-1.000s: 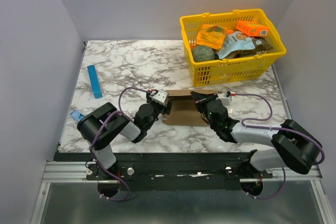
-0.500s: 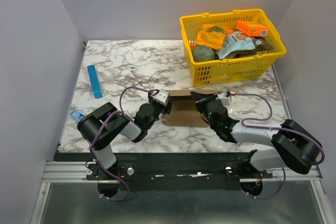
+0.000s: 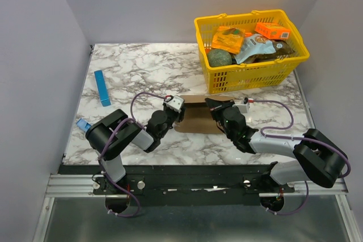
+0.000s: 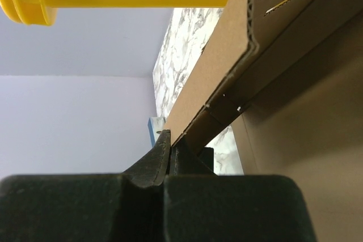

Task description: Fold the paper box

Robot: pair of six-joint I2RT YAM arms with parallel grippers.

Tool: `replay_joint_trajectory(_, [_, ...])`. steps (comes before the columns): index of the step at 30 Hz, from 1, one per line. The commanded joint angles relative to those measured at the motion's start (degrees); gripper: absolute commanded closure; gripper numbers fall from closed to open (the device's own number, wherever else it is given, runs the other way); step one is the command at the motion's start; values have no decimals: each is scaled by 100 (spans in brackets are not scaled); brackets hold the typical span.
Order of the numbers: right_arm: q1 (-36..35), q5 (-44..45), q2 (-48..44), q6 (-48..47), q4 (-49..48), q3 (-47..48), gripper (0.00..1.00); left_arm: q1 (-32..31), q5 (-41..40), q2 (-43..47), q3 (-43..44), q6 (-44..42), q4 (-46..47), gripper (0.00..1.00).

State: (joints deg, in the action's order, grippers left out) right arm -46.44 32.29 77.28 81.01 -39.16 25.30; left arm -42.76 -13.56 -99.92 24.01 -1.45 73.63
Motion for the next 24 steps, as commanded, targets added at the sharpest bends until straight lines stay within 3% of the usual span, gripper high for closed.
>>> replay_joint_trajectory(1, [-76, -188, 139, -147, 444, 54, 99, 102, -138, -124, 183, 75, 1778, 47])
replay_joint_trajectory(11, [-68, -197, 174, -130, 470, 107, 99, 145, -287, -98, 192, 663, 1867, 66])
replay_joint_trajectory(14, [-76, -215, 183, -130, 470, 116, 99, 163, -191, -80, 253, 769, 1796, 67])
replay_joint_trajectory(24, [-67, -232, 147, -95, 470, 98, 99, 409, 424, -160, 200, 1200, 1998, 34])
